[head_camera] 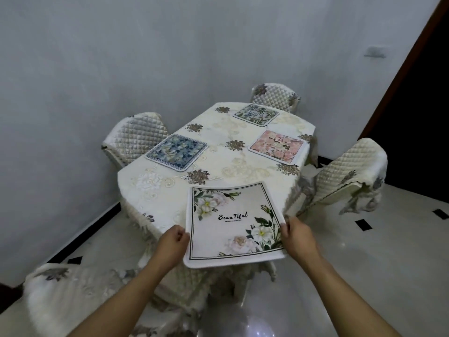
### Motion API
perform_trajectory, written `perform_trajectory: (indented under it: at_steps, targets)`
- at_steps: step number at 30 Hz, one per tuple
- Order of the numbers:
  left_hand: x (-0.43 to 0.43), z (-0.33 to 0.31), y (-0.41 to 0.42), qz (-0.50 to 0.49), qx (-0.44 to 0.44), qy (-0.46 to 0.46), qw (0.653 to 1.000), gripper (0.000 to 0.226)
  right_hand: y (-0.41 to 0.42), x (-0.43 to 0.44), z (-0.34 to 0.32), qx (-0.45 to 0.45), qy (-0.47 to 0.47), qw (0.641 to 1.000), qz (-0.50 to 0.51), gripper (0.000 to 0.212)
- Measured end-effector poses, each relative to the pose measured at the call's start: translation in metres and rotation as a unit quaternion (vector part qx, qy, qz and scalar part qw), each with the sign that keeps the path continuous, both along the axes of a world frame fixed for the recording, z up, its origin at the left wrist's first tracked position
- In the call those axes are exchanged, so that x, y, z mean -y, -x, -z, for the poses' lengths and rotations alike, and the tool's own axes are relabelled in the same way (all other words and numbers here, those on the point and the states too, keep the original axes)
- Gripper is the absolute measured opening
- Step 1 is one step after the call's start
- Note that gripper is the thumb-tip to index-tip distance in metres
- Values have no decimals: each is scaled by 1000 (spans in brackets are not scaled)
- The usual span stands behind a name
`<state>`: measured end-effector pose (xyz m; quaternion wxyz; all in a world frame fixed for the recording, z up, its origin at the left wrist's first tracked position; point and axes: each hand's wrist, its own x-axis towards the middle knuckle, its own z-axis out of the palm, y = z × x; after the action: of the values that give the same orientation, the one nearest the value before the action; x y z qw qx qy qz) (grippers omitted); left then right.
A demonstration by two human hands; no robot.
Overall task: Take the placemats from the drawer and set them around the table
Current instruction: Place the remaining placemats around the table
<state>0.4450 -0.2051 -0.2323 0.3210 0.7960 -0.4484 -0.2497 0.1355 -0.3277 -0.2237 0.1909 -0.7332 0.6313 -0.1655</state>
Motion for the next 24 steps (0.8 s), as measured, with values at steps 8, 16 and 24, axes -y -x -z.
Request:
perform_trajectory:
  at_steps: [8,16,24]
  targets:
    - [-95,-32,-28,-48,46,-24,997,20,-38,-101,3,69,1,998,-16,23]
    - [-146,-42,-96,-56,48,-6,997,22,-104,-149,-20,38,29,998,-32,24]
    - [-145,-41,-239,-10,25,17,999,22,-227,-175,-28,25,56,998,14,24]
